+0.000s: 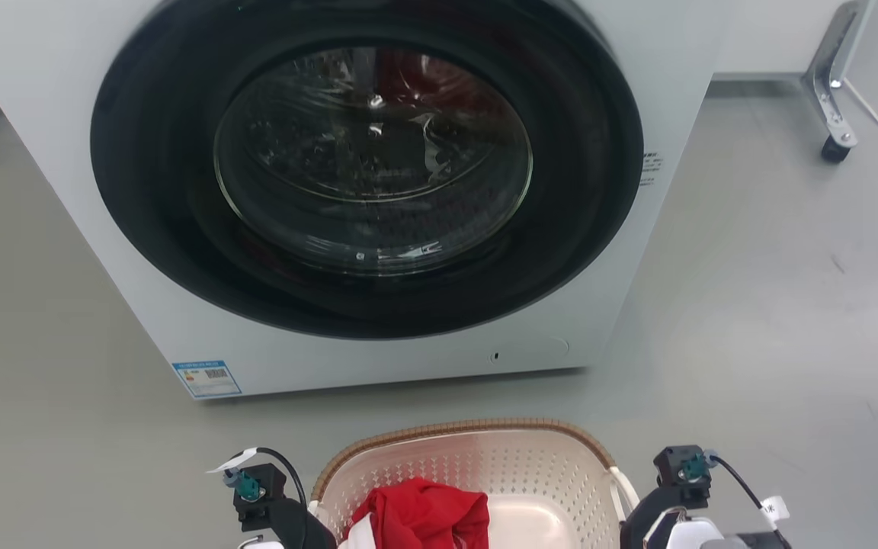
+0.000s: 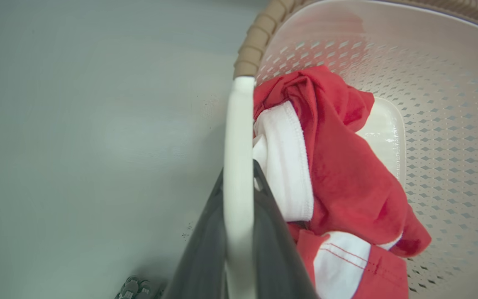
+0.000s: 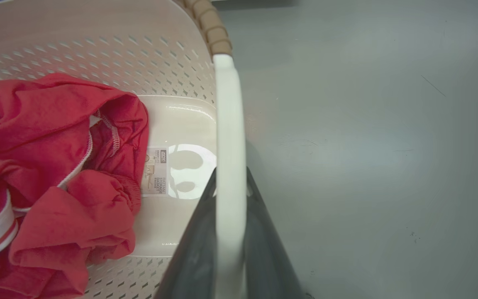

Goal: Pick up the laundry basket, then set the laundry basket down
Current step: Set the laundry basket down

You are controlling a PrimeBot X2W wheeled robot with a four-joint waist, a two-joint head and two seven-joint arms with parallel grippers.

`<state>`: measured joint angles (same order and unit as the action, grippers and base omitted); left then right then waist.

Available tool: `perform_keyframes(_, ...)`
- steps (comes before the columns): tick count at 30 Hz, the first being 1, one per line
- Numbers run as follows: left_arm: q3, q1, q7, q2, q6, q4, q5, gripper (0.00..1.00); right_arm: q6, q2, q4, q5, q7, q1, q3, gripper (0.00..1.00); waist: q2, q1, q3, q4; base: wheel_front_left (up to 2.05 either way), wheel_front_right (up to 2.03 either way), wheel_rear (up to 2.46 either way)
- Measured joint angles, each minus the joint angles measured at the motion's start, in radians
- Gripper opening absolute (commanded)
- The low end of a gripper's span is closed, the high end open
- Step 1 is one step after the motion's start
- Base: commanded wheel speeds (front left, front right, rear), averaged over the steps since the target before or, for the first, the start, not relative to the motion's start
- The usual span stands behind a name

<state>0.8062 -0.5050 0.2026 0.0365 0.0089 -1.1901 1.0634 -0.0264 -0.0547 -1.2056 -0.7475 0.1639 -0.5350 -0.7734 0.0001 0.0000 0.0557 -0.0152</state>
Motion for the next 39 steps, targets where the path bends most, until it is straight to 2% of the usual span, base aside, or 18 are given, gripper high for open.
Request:
perform_keyframes(23, -0.004, -0.172, -0.196, 0.006, 0.009, -0.002, -0.034, 0.00, 0.010, -0.007, -0.007, 0.029, -0.105, -0.195, -0.001, 0.00, 0.0001, 0.0002, 0.305, 0.007, 0.00, 0.00, 0.00)
perform_keyframes(39, -0.009, -0.333, -0.288, 0.020, 0.008, -0.002, -0.078, 0.00, 0.016, -0.014, -0.001, 0.062, -0.171, -0.359, -0.007, 0.00, 0.0001, 0.0003, 0.543, 0.015, 0.00, 0.00, 0.00)
